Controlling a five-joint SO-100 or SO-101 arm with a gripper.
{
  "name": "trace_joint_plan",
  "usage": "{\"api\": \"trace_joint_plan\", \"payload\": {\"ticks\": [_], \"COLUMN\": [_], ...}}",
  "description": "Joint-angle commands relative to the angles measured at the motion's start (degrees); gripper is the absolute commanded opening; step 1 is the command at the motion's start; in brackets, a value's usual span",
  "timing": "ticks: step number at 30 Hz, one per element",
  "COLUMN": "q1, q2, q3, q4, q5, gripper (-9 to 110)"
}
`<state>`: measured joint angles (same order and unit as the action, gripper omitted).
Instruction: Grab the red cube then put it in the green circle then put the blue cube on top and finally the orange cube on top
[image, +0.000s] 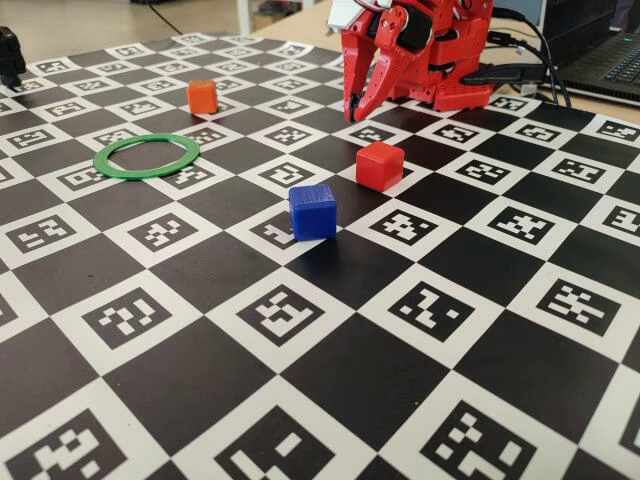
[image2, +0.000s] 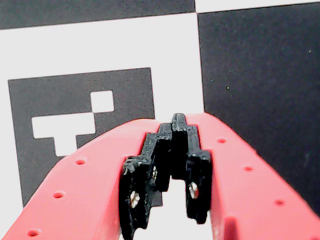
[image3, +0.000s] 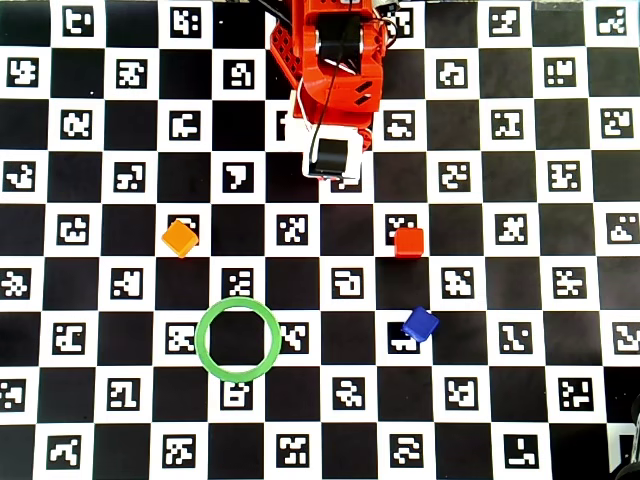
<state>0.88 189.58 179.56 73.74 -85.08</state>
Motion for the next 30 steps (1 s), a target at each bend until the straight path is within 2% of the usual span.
{"api": "trace_joint_plan", "payload": {"ticks": [1, 22, 30], "q1": [-0.4, -1.3, -0.9], "q2": [2.9, 2.9, 1.8], "q3": [2.9, 2.9, 2.8], "q4": [3.6, 3.7, -0.4], "q5": [-0.2, -0.4, 6.9], "gripper": [-4, -4, -4]}}
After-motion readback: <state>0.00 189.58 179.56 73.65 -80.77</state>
